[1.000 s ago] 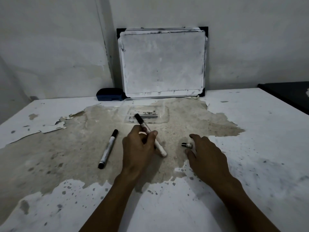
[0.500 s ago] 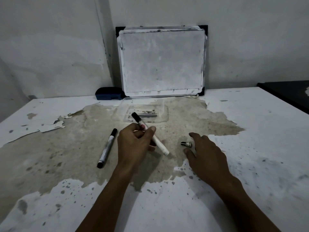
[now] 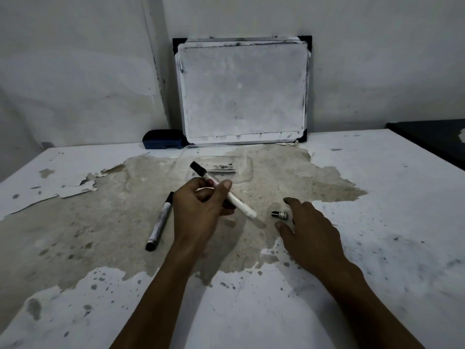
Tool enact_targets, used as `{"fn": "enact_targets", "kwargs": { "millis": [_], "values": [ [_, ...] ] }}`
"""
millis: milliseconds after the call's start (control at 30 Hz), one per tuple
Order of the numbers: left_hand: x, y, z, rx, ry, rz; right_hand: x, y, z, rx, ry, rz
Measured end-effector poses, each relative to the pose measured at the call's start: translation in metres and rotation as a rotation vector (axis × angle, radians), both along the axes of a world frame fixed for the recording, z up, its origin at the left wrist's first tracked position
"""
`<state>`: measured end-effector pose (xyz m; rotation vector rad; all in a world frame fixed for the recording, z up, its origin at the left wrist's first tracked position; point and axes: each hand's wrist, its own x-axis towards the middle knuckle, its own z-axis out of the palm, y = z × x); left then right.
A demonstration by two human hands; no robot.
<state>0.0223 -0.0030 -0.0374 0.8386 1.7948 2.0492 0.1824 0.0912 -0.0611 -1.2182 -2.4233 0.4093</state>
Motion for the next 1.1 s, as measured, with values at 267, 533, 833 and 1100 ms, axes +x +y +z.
{"fn": "enact_targets", "kwargs": {
  "millis": [267, 533, 833, 1100],
  "values": [
    [-0.005, -0.002, -0.009, -0.274, 0.290, 0.032, 0.001, 0.001, -0.002, -0.008, 0.017, 0.004],
    [-0.006, -0.001, -0.004, -0.083, 0.012, 0.012, 0.001, 0.003, -0.004, 0.007, 0.040, 0.013],
    [-0.007, -0.003, -0.004, -0.041, -0.162, 0.039, -0.007, -0.007, 0.006, 0.203, 0.381, 0.274],
    [-0.002, -0.003, -0.001, -0.057, -0.163, 0.027, -0.016, -0.015, 0.001, 0.339, 0.514, 0.307]
  ]
}}
